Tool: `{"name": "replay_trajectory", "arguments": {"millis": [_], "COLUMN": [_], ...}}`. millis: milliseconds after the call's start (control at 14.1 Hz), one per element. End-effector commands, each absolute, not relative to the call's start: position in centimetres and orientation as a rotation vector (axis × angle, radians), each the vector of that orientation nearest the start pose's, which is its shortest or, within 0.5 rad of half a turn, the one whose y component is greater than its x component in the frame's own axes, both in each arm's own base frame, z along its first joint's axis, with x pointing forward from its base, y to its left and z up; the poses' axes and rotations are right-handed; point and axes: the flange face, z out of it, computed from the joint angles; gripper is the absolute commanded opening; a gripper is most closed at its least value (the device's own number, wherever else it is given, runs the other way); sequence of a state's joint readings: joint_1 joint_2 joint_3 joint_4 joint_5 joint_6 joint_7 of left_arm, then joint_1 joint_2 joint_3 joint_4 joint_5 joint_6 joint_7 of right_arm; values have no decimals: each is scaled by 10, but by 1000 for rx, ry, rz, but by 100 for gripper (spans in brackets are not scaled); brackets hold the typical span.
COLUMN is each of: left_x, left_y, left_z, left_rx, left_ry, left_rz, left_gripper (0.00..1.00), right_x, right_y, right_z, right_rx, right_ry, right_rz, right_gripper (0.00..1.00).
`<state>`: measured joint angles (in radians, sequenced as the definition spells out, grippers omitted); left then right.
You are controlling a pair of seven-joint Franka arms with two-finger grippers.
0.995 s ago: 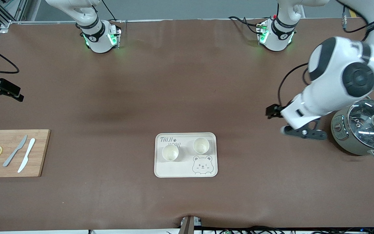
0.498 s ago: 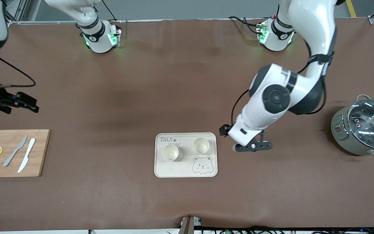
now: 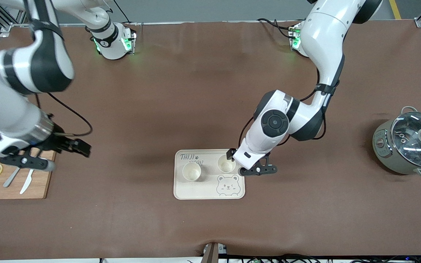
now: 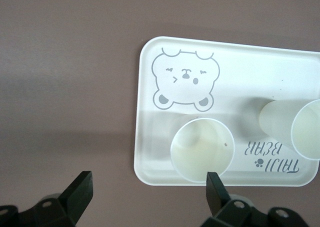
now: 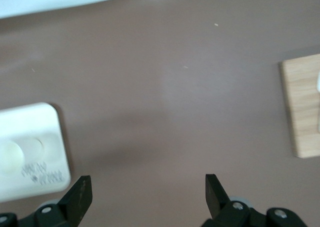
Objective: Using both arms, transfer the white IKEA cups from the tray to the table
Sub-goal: 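Lower the left gripper over a cup while the right gripper reaches the other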
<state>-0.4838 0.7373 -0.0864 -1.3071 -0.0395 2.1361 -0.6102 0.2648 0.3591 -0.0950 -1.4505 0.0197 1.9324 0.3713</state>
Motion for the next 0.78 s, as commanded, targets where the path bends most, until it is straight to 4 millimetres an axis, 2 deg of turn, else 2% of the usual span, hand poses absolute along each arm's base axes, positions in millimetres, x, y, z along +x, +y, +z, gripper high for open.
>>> {"name": "replay_trajectory", "arguments": {"millis": [0, 71, 213, 284, 427, 498, 711], "left_x": [642, 637, 637, 636, 633, 633, 632], "left_y": [-403, -413, -415, -415, -418, -418, -418], "left_z": [302, 291, 279, 274, 268, 267, 256], "left_rx": [-3268, -3273, -3271, -3268, -3265, -3264, -3256], "left_ry": [-160, -141, -138, -134, -127, -127, -125], "left_rz": [-66, -72, -72, -65, -54, -52, -37], "left_gripper": [100, 100, 100, 100, 100, 100, 100], "right_x": [688, 693, 695, 697, 690, 684, 674], "right_y": [179, 190, 220, 226, 259, 277, 307], "right_z": [458, 443, 417, 397, 356, 346, 325], "right_rx": [-3078, -3057, -3032, -3024, -3027, -3027, -3035], "right_ry": [406, 445, 437, 451, 378, 335, 278], "right_rz": [-289, -321, -373, -379, -393, -401, -370], "right_gripper": [100, 100, 100, 100, 100, 100, 100]}}
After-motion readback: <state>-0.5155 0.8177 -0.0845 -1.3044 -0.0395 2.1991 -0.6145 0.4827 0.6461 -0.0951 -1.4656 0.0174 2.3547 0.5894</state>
